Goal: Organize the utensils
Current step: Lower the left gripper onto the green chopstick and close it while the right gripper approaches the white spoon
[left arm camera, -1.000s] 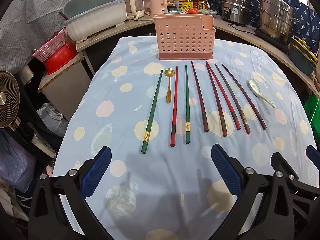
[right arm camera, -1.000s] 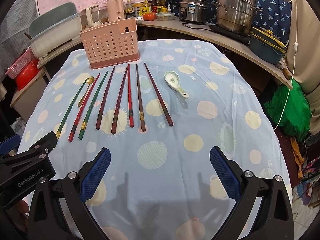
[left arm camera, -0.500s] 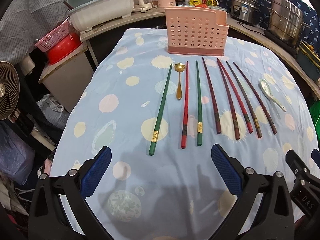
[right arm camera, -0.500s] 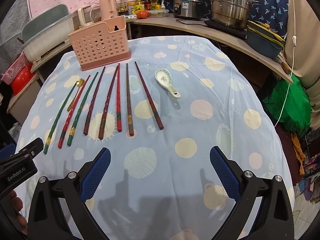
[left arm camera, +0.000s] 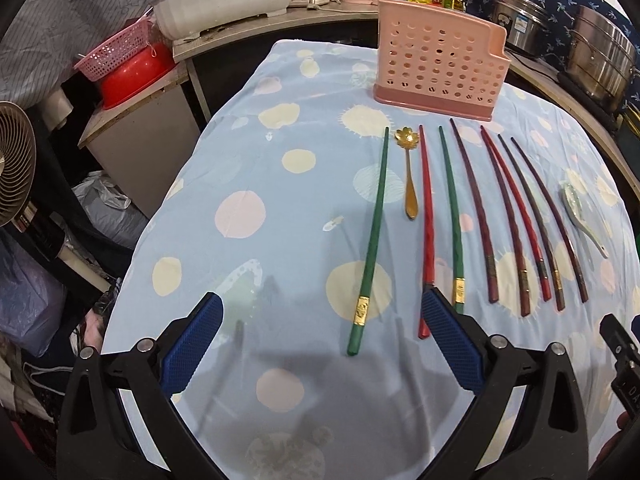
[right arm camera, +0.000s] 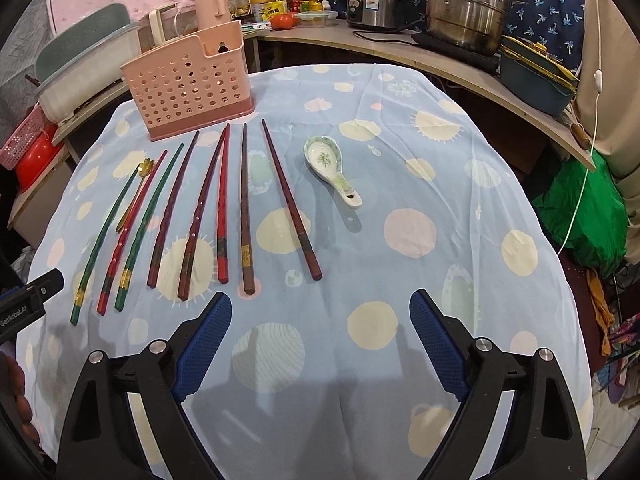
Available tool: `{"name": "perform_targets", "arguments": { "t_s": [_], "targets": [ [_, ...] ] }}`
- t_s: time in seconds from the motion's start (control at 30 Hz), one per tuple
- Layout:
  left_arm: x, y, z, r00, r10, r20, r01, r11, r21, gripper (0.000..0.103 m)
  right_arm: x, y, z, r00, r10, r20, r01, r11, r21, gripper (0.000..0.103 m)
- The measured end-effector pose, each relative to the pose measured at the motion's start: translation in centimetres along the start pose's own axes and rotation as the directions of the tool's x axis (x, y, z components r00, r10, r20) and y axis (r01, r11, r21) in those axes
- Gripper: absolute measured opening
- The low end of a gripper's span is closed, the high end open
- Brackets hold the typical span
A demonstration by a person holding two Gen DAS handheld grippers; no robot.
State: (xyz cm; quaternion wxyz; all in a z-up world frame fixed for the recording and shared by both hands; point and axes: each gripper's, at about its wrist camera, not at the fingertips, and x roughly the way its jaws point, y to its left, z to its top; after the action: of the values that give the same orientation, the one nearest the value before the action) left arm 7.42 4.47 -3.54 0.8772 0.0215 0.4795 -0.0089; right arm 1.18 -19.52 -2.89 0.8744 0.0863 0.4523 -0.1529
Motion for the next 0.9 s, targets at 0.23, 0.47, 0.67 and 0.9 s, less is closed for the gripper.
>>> {"name": "perform_targets", "arguments": {
  "t_s": [0.23,0.47,0.67,0.9],
  "targets": [
    [2.4,-0.6,0.3,0.999,-0.016,-0.043,0.018,0.999,0.035,0.082,1.3,0.1,0.9,1.000,0.000,-0.014,0.000,1.000,-0.002,0.081],
    [4.3,-0.7,0.4,0.994,-0.060,-0.094,0.064,0.997,0.040,0.054,2.3,-0.3,1.8,1.000,-0.004,-0.027,0.004,1.000,0.012,0.074],
    [4.5,-1.0,0.7,0.989,-0.113,-0.096,0.117,0.992,0.044,0.025,3.3,-1.2,3.6,1.000,-0.008,-0.015,0.009,0.999,0.033,0.066],
    [4.6,-1.3,1.1,0.984,-0.146,-0.104,0.150,0.988,0.033,0.009,5.7,-1.7,6.1,1.000,-0.005,-0.009,0.005,1.000,0.028,0.048]
  ]
}}
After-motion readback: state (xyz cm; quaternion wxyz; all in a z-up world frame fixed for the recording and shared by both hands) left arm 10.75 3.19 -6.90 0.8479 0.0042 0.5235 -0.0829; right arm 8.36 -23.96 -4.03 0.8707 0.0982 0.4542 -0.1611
